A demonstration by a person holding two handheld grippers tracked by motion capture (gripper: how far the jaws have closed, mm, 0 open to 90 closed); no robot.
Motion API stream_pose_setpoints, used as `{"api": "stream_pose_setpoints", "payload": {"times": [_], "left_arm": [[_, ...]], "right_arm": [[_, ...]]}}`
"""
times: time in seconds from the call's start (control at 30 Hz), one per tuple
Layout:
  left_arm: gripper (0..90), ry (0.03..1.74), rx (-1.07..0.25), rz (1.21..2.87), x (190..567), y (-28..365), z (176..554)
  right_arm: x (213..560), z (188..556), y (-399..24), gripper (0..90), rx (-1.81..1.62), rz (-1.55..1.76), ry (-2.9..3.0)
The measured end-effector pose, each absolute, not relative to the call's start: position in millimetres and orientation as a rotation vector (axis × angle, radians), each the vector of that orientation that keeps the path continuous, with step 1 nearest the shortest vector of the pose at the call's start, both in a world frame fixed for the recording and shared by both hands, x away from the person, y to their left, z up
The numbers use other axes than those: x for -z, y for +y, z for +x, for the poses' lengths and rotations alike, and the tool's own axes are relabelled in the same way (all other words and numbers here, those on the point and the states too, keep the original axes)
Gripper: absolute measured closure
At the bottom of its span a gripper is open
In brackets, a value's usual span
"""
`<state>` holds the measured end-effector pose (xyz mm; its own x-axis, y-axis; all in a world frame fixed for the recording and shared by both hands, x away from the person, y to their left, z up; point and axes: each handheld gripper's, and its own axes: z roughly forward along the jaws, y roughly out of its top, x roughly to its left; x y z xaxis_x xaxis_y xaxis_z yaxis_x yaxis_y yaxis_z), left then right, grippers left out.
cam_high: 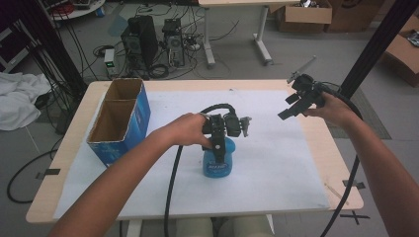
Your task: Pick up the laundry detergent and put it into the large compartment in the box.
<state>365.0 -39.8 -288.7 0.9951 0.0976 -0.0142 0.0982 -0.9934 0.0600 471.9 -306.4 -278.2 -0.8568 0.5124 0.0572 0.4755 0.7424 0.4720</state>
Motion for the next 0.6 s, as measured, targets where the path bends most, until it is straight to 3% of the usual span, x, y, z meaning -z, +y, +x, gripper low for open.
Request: {"api": "stream_pose_setpoints", "payload": {"times": [0.6], "left_arm": [[30.2, 0.166, 0.02, 3.067, 288.9, -39.1, 366.9]], "right_arm": [[278.0, 472.5, -305.6, 16.2, -0.747, 0.809, 2.864]]}}
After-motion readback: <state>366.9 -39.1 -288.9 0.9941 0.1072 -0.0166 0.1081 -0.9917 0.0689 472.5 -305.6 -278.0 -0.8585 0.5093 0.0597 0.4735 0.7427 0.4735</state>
